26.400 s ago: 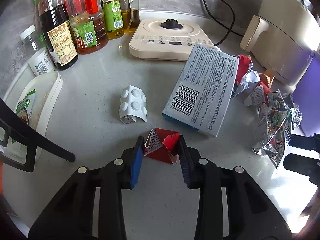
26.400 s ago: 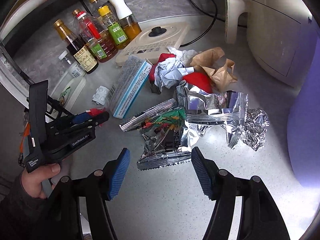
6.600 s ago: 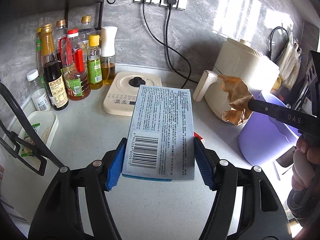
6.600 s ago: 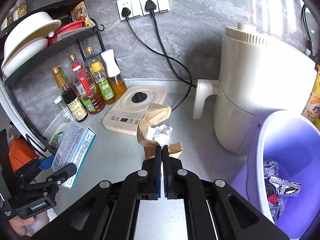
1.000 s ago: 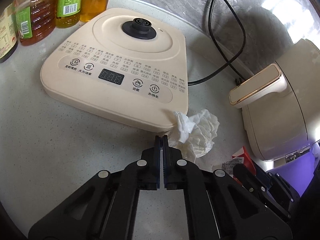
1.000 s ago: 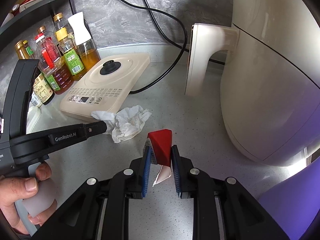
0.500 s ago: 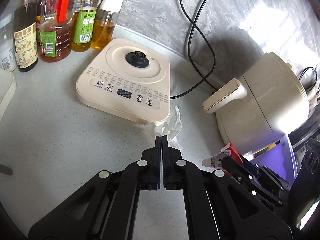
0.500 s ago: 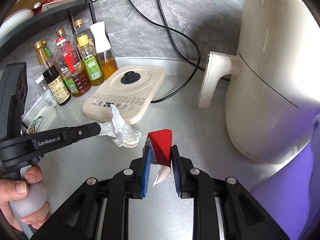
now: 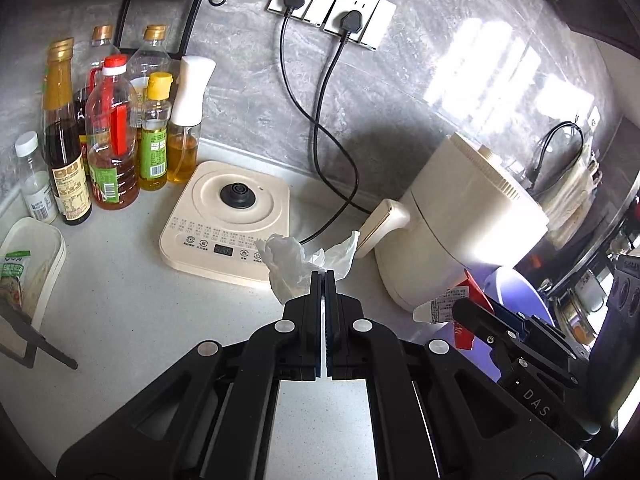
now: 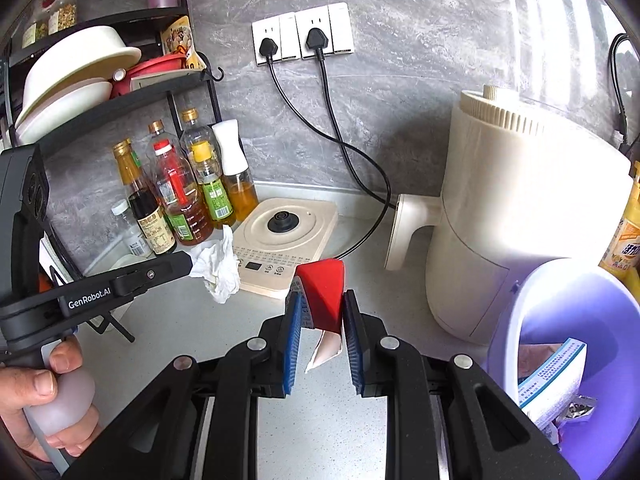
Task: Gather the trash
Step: 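Carry the red paper and tissue to the bucket and open both tools over it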
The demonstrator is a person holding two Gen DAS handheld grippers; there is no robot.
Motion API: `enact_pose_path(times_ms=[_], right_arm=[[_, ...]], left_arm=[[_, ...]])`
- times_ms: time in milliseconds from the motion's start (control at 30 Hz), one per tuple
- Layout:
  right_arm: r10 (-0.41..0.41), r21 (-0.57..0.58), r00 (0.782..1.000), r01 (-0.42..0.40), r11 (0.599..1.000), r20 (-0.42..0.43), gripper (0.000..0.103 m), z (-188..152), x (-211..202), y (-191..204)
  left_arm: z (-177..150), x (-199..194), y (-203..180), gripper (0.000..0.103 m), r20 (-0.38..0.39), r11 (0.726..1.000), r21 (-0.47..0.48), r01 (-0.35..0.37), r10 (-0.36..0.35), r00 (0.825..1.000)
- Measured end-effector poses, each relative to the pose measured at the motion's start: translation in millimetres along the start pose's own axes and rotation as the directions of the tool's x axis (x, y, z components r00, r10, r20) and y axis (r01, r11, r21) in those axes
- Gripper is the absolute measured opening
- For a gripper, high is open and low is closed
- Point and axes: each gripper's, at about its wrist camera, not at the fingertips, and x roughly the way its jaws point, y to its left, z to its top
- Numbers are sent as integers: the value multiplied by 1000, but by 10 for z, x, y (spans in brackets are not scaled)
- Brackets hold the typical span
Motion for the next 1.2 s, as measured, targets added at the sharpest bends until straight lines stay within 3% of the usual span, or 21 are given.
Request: enact_pose_path(times_ms=[367,633,733,767,833,1200], right_arm=[[-121,78,987,113,990,108,21,135,-693,-463],[-263,187,957,237,953,124,23,0,-1109,-955],[-322,233,940,290,928,113,47,-89,-1252,-1129],[-343,245,932,307,920,119,61,-131,-1316,-1173],[-388,245,912,349,904,134,63,-201,-1431,-1225],[-489,352,869,435,829,78,63,-601,-1871,-1593]], left_arm=[[126,-193,-605,2,43,987,111,120,-126,991],[128,-224,-1126,2,25,952,190,241,-250,968],[109,-214,-1329,2,6,933,218,286,-294,956],[99,-207,-1392,2,-1,927,226,299,-307,952],[72,-193,-1512,2,-13,914,242,324,-331,944],[-143,-34,-2093,2,-120,849,292,441,-425,897]])
